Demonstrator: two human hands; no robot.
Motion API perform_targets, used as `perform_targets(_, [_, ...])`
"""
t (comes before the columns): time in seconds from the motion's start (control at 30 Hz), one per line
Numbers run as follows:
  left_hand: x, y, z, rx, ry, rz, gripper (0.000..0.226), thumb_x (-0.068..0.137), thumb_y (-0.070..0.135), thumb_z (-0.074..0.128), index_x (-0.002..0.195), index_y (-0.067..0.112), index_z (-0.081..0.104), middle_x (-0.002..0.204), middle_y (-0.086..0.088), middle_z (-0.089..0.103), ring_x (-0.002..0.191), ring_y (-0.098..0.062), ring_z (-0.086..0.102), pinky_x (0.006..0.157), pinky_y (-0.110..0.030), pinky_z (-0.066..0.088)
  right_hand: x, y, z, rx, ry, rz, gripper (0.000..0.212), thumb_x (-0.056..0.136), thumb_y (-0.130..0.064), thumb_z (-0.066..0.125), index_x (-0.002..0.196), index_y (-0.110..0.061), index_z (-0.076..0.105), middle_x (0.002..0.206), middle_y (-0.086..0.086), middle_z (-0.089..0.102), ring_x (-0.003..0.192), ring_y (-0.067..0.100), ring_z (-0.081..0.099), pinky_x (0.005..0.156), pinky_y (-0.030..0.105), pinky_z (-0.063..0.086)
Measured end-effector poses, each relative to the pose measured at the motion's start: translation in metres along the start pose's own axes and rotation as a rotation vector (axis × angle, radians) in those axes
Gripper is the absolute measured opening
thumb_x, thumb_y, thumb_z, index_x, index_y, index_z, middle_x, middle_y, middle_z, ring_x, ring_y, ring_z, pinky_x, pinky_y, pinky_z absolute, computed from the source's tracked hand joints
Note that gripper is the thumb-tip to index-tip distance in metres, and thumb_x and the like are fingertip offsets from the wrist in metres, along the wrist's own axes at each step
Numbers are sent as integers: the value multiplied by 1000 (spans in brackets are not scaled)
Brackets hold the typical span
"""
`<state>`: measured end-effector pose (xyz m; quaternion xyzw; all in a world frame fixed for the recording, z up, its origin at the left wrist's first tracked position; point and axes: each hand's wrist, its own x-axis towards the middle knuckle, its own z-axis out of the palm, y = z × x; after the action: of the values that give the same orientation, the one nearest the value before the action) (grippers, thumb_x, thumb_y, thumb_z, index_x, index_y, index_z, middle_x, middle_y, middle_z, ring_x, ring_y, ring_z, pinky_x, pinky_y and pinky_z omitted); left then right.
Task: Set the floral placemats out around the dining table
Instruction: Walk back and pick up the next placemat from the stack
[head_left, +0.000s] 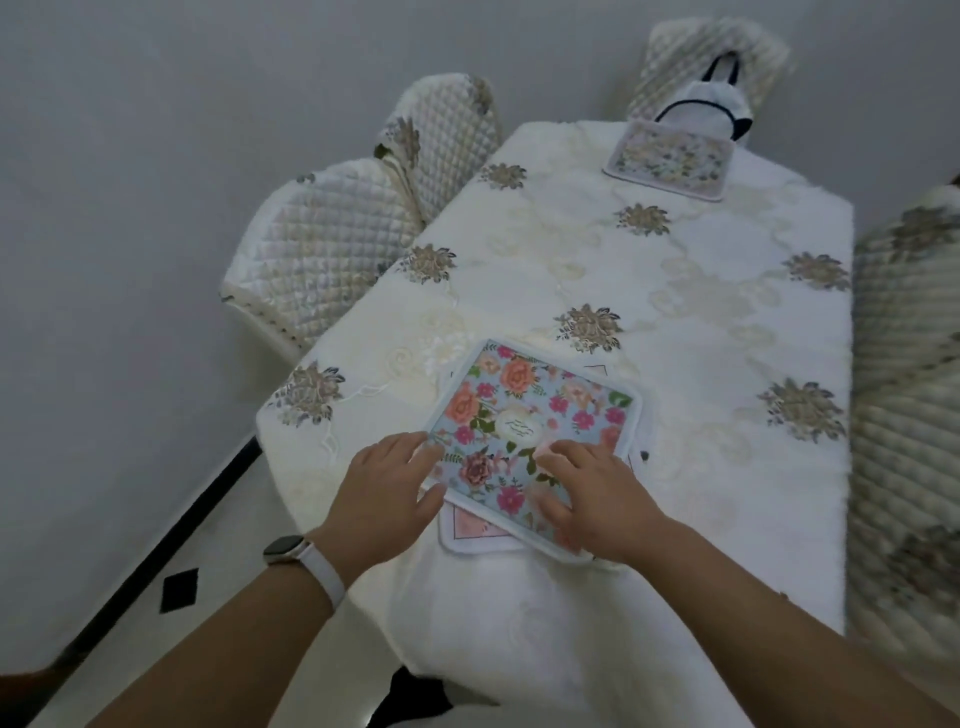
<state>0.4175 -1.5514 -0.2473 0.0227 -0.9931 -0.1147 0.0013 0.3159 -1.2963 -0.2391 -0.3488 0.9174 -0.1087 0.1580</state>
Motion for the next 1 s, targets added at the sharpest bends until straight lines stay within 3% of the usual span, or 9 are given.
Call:
perform_targets(0.2, [73, -32, 5, -94, -103, 265, 57, 87, 46, 39, 131, 17, 59, 137, -8, 57, 123, -27, 53, 97, -45, 42, 28, -37, 15, 62, 4, 212, 54, 95, -51, 39, 141, -23, 47, 144, -1, 46, 129, 22, 44, 104, 37, 36])
perform_targets(0.33, [115, -43, 28, -118, -221, 426, 52, 89, 44, 40, 130, 17, 57, 136, -7, 55, 123, -27, 51, 98, -45, 45, 32, -54, 34, 170, -7, 349, 54, 96, -48, 48, 142, -20, 47, 140, 0, 48, 123, 21, 47, 101, 35, 40])
perform_targets(0.43, [140, -43, 47, -149, -323, 458, 51, 92, 39, 50, 138, 17, 50, 141, -9, 50, 127, -31, 47, 98, -49, 45, 32, -63, 49, 432, 6, 524, 45, 96, -42, 53, 135, -19, 54, 131, -1, 52, 118, 18, 50, 100, 34, 42])
perform_targets(0.6, [181, -31, 66, -144, -447, 334, 63, 95, 40, 52, 150, 17, 31, 153, -10, 36, 135, -31, 37, 107, -46, 38, 26, -86, 71, 1139, 226, 910, 9, 94, -30, 59, 97, -27, 67, 99, -11, 64, 94, 12, 59, 85, 28, 47])
perform_targets(0.7, [209, -25, 75, -102, -479, 350, 64, 94, 39, 51, 150, 14, 32, 154, -12, 34, 135, -32, 38, 107, -43, 38, 23, -94, 89, 1362, 235, 1052, 12, 88, -35, 59, 92, -27, 68, 91, -3, 66, 87, 17, 60, 86, 39, 51])
perform_targets(1.0, [273, 10, 84, -38, -526, 423, 65, 89, 34, 58, 148, 12, 36, 155, -13, 31, 142, -31, 29, 114, -43, 30, 16, -97, 112, 1823, 376, 1273, 19, 93, -22, 58, 99, -7, 69, 98, 9, 71, 86, 20, 63, 75, 32, 51])
